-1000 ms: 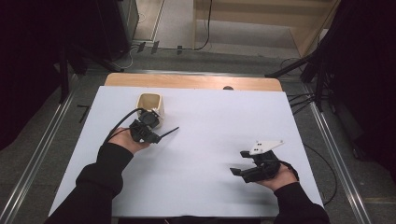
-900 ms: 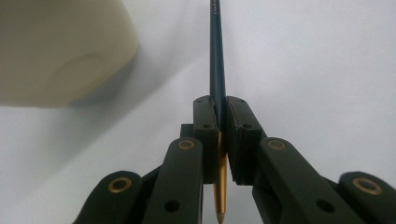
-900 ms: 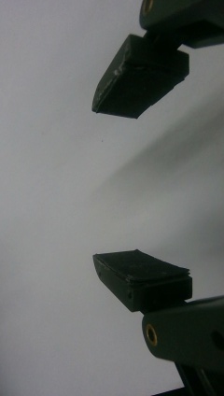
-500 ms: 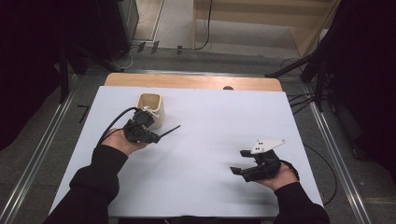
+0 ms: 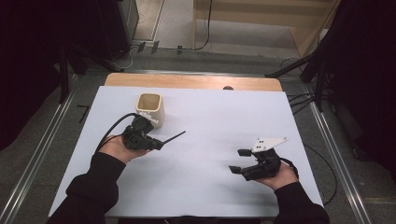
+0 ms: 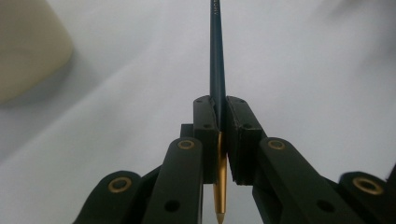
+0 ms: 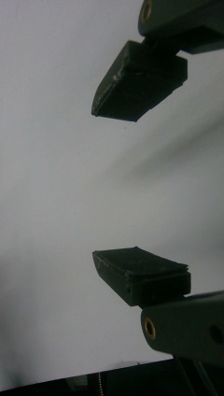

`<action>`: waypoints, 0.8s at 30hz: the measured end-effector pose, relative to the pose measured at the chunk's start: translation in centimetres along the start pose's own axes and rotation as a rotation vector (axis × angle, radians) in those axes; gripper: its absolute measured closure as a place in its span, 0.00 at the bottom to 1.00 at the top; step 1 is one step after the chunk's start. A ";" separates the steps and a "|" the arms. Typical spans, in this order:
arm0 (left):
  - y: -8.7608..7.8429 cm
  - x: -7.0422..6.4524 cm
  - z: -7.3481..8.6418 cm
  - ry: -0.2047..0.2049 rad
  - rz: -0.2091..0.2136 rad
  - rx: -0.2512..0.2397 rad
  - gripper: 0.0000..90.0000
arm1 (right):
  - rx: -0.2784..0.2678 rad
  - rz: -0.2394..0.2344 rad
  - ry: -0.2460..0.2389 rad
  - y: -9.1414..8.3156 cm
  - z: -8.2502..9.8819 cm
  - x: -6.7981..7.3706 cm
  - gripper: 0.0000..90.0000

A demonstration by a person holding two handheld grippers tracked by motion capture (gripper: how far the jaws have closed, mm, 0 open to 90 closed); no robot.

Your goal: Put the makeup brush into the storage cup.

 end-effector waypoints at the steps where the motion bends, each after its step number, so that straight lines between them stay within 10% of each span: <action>1: 0.0 -0.2 0.1 0.007 0.006 -0.005 0.93 | -0.005 0.000 -0.003 0.0 0.0 0.0 0.29; 18: 0.4 -2.9 1.3 0.153 0.160 -0.011 0.93 | -0.017 -0.061 -0.067 0.1 -0.9 0.6 0.24; 24: 0.9 -4.3 1.2 0.263 0.206 0.006 0.93 | -0.019 -0.126 -0.145 0.5 -1.7 0.8 0.24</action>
Point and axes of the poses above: each handheld gripper's, and its own axes: y roughly forward along the jaws, z roughly out of its underside, x roughly to its left, the point moved 1 cm from there along y, roughly forward along the jaws
